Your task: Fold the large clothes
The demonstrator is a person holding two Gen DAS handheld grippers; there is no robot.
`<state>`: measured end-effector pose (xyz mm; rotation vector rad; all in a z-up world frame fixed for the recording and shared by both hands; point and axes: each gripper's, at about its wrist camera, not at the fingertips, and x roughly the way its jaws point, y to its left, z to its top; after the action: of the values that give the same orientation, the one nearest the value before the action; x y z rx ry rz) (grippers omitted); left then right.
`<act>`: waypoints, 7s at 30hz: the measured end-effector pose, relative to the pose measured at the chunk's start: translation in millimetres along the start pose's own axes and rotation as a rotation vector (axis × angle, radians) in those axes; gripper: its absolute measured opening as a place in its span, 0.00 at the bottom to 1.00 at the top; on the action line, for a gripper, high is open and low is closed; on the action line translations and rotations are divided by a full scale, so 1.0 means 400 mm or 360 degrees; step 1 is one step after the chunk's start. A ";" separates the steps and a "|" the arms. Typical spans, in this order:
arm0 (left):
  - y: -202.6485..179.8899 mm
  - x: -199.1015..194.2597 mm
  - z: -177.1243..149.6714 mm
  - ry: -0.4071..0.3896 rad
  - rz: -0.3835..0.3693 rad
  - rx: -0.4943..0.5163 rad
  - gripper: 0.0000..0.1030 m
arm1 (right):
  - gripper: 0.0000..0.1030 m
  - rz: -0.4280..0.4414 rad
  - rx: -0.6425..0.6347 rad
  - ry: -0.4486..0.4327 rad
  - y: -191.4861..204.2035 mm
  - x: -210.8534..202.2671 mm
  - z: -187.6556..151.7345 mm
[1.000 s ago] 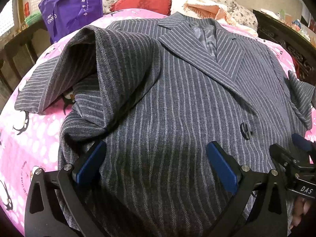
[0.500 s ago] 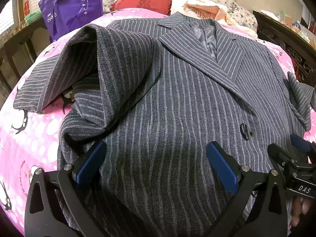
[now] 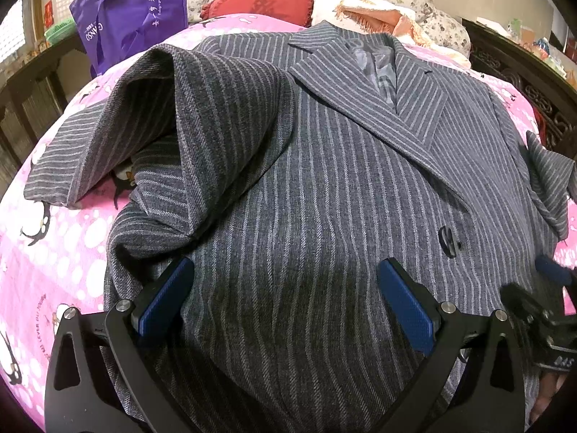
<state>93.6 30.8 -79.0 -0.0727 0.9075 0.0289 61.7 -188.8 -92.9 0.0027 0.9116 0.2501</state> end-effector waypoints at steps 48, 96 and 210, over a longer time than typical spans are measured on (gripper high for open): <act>0.754 -0.350 0.330 -0.0588 0.0686 -0.0619 0.13 | 1.00 0.0058 0.0001 -0.0057 -0.021 -0.032 -0.048; 0.123 -0.036 0.000 -0.0100 -0.0019 -0.0159 0.57 | 0.53 0.0588 -0.0057 -0.0036 0.195 0.128 0.224; 0.072 0.016 0.092 -0.0030 0.0172 0.0057 0.67 | 0.32 0.0103 0.0107 -0.0247 -0.125 -0.135 0.158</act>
<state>125.1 62.1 -62.9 0.0099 0.8924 0.1136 90.1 -242.5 -17.5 0.1124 0.7660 0.2753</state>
